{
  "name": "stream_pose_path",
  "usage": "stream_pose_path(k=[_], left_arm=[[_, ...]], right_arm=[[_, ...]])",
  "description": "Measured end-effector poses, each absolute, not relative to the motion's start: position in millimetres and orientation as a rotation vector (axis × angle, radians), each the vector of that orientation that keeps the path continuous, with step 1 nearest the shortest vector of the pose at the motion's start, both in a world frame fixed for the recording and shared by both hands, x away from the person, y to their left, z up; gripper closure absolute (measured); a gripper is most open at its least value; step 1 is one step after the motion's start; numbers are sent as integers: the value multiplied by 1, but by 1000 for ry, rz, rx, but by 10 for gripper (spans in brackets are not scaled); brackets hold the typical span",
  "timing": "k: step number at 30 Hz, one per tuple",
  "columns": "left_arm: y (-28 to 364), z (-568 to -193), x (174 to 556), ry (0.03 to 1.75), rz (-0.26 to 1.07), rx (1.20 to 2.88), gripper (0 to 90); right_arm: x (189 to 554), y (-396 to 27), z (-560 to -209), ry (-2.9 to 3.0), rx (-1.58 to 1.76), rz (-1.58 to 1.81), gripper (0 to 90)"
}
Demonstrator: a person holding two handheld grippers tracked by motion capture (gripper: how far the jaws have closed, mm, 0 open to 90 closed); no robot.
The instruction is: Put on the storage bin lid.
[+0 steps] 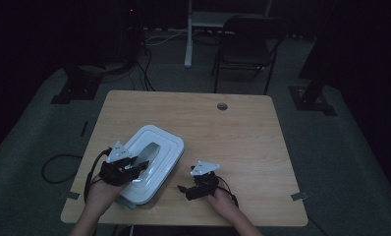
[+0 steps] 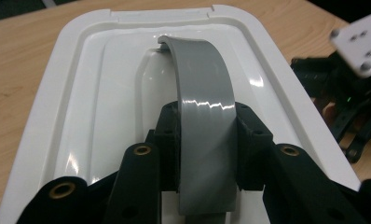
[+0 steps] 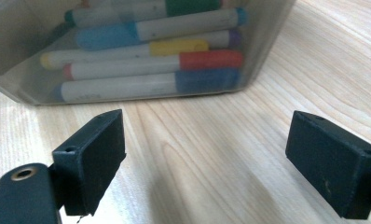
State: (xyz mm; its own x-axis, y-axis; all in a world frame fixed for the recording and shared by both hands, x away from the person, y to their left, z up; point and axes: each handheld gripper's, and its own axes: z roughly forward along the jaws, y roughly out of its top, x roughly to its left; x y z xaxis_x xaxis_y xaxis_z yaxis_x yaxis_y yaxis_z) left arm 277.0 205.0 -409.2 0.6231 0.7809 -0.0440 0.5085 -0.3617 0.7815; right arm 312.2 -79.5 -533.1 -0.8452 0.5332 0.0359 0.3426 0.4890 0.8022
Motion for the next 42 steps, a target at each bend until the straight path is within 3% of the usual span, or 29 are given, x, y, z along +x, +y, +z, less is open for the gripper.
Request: stream_pose_path(k=[20, 22, 29, 31, 35, 39, 40, 42], left_arm=[[206, -417, 276, 983, 396, 2060, 661], [208, -414, 272, 970, 422, 2050, 523], [241, -397, 263, 991, 512, 1950, 388], [251, -396, 264, 1016, 542, 1923, 287], [272, -400, 271, 1043, 545, 1877, 175], [291, -407, 278, 1085, 565, 1819, 170], [294, -409, 279, 1098, 566, 1807, 76], [303, -414, 284, 1130, 577, 1782, 14]], right_arm=[[317, -96, -529, 2488, 803, 1291, 118], [317, -98, -528, 2485, 802, 1285, 117], [319, -107, -527, 2463, 827, 1278, 117], [320, -109, -526, 2454, 833, 1282, 117], [321, -111, -523, 2443, 843, 1285, 118], [321, -112, -523, 2438, 845, 1283, 118], [321, -113, -523, 2438, 852, 1283, 117], [321, -113, -523, 2436, 853, 1282, 117]])
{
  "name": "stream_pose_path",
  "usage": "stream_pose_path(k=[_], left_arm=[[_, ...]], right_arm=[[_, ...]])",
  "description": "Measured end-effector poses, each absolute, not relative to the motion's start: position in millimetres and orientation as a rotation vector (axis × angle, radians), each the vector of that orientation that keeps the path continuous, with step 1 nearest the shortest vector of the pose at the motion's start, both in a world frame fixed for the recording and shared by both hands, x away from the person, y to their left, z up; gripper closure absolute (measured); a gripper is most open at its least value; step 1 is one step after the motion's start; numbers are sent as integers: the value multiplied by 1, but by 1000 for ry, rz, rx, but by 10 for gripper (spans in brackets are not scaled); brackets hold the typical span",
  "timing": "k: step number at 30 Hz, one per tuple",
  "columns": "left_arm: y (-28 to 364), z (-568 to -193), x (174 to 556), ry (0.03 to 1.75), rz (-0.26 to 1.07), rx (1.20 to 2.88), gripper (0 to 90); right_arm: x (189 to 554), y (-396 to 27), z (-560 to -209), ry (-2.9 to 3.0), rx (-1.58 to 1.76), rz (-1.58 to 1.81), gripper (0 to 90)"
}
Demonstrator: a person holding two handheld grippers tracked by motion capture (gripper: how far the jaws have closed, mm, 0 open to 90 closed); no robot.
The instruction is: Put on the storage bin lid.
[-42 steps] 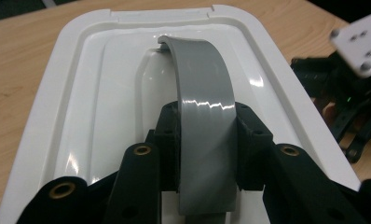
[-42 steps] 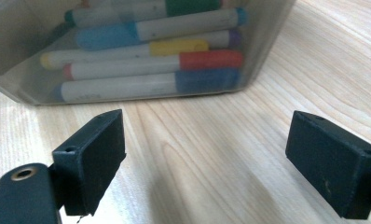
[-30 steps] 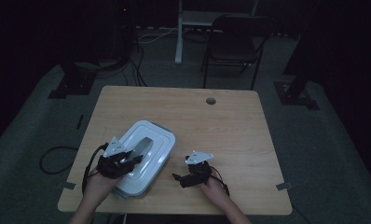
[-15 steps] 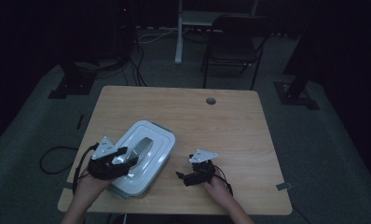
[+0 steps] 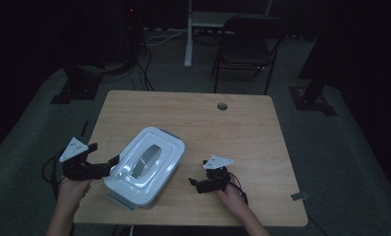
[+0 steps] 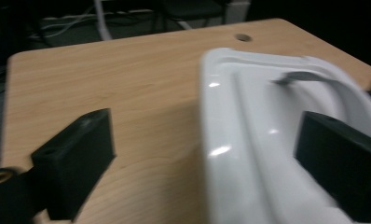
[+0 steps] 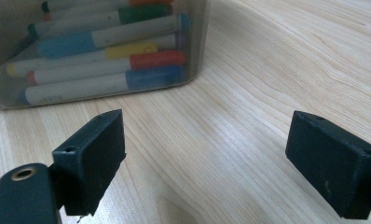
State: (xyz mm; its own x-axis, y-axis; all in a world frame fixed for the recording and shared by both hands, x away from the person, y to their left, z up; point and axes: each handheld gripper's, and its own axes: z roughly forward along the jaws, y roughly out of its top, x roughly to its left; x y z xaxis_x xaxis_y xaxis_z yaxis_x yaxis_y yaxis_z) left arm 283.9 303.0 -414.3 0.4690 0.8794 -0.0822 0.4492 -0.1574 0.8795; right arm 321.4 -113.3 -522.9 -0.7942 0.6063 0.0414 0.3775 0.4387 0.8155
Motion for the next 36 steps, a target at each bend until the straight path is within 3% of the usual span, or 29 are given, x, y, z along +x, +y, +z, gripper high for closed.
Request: stream_pose_path(k=[7, 15, 23, 36], left_arm=[[329, -438, 297, 1202, 703, 1679, 9], [348, -484, 319, 1316, 673, 1651, 9], [337, -516, 330, 1350, 606, 1733, 9], [316, -526, 329, 1319, 546, 1762, 9]], right_arm=[[322, -114, -523, 2433, 857, 1287, 118], [321, -114, -524, 2433, 867, 1287, 118], [321, -111, -527, 2434, 881, 1294, 118], [316, -98, -528, 2425, 903, 1297, 118]])
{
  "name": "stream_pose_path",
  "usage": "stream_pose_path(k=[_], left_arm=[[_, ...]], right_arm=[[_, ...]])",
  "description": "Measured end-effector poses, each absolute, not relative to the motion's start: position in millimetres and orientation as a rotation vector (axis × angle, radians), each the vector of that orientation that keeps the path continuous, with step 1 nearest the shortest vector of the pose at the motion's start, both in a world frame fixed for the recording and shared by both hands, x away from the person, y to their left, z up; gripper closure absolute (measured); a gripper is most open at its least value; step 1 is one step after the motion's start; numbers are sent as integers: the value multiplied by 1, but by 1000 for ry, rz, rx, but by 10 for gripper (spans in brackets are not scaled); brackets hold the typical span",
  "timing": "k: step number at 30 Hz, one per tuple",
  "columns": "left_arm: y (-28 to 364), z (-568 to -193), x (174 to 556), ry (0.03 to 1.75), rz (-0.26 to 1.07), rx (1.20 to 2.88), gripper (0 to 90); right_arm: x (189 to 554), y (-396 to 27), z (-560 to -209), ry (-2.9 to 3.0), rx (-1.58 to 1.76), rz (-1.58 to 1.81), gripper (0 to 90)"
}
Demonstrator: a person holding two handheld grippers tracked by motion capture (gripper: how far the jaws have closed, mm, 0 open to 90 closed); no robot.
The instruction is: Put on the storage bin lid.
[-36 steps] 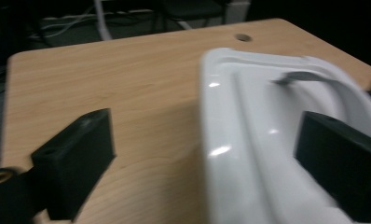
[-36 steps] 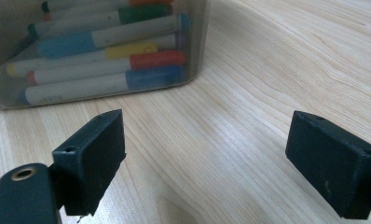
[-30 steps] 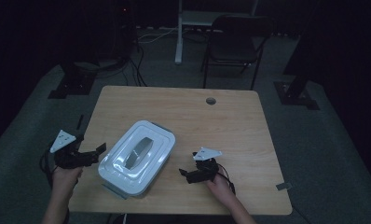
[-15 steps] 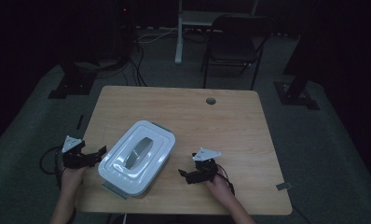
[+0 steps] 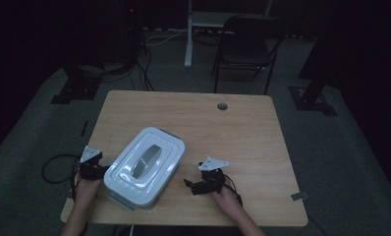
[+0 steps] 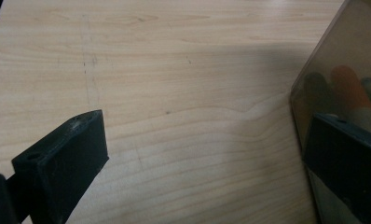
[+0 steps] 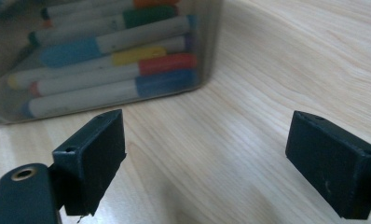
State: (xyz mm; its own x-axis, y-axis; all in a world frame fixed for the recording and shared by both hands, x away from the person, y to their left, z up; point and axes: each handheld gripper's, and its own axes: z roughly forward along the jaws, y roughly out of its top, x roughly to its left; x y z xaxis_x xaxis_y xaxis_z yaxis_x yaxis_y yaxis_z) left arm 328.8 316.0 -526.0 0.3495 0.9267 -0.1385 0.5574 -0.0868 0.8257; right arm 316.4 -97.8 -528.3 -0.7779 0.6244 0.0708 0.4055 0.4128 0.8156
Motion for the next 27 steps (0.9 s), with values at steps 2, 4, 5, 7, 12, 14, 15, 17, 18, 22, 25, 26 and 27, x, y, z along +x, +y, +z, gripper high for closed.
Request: stream_pose_path(k=[2, 4, 5, 7, 12, 14, 15, 17, 18, 22, 25, 26, 27], left_arm=[[313, -526, 326, 1315, 541, 1777, 9], [310, -526, 324, 1307, 540, 1798, 9], [308, -525, 322, 1302, 544, 1801, 9], [305, -525, 319, 1297, 540, 1808, 9], [295, -526, 312, 1283, 530, 1820, 9], [292, -526, 310, 1282, 526, 1824, 9], [290, -526, 309, 1279, 521, 1828, 9], [285, -526, 307, 1278, 522, 1831, 9], [283, -526, 306, 1275, 523, 1837, 9], [274, -525, 302, 1256, 525, 1853, 9], [265, -523, 298, 1242, 552, 1874, 8], [263, -523, 297, 1242, 565, 1878, 9], [262, -522, 297, 1241, 570, 1882, 9]], right_arm=[[316, -95, -529, 2432, 892, 1286, 118], [314, -93, -529, 2437, 882, 1276, 118], [314, -92, -530, 2442, 876, 1271, 118], [313, -90, -530, 2444, 874, 1272, 118], [312, -89, -527, 2436, 873, 1290, 118], [313, -90, -526, 2433, 885, 1313, 118], [313, -91, -526, 2428, 893, 1324, 118], [313, -92, -524, 2415, 894, 1324, 118], [313, -92, -524, 2410, 889, 1321, 118], [312, -92, -522, 2406, 879, 1325, 118], [311, -91, -522, 2405, 874, 1326, 118], [311, -91, -521, 2405, 869, 1315, 118], [311, -92, -521, 2400, 865, 1305, 118]])
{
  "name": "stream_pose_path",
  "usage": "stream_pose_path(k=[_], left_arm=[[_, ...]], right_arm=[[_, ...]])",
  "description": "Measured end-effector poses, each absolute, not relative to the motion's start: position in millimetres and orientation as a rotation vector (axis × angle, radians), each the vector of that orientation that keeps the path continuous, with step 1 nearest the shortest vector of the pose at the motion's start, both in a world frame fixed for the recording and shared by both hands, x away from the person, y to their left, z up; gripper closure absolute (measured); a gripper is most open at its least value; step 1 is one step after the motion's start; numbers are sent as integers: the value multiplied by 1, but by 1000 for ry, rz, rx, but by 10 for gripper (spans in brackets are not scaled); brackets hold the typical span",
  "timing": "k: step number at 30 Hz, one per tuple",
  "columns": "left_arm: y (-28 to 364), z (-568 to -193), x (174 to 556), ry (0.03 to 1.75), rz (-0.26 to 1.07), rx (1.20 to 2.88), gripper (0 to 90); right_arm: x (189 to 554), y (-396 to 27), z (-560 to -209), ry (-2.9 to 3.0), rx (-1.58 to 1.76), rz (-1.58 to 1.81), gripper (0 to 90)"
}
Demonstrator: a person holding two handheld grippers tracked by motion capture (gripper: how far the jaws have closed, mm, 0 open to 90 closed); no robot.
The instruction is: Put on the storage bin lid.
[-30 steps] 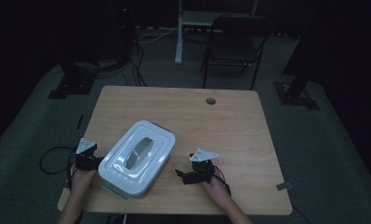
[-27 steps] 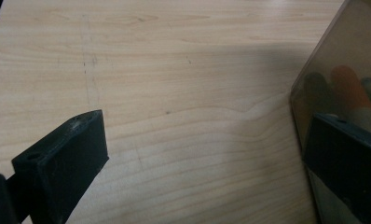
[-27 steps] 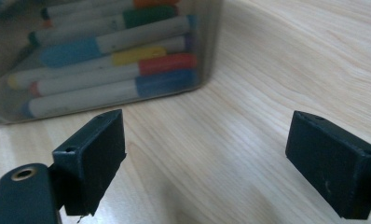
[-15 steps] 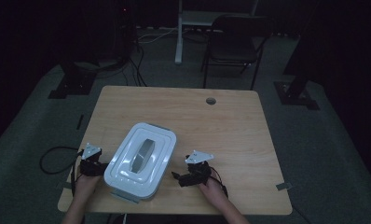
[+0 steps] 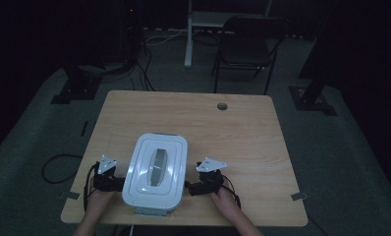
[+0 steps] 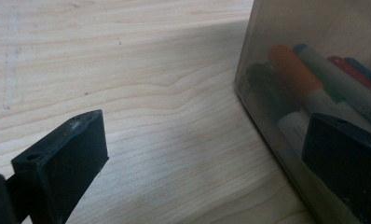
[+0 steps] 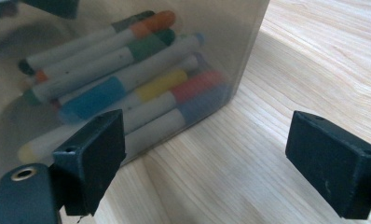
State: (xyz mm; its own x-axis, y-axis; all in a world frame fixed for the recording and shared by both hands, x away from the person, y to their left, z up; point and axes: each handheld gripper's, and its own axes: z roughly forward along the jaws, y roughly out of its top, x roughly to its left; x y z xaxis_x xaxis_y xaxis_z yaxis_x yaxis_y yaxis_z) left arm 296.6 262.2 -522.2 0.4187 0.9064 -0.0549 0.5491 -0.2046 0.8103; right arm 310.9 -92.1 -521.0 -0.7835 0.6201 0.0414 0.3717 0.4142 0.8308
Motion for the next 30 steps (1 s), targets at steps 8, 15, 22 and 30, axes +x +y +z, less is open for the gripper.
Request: stream_pose_path(k=[8, 15, 22, 30], left_arm=[[250, -523, 294, 1233, 540, 1885, 9], [236, -523, 296, 1216, 518, 1896, 9], [218, -521, 299, 1175, 503, 1936, 9], [200, -521, 304, 1131, 476, 1967, 9]], right_arm=[[313, -105, -522, 2393, 894, 1301, 120], [316, -117, -522, 2381, 924, 1269, 120], [319, -135, -523, 2354, 969, 1251, 120], [321, -155, -525, 2322, 1013, 1214, 120]])
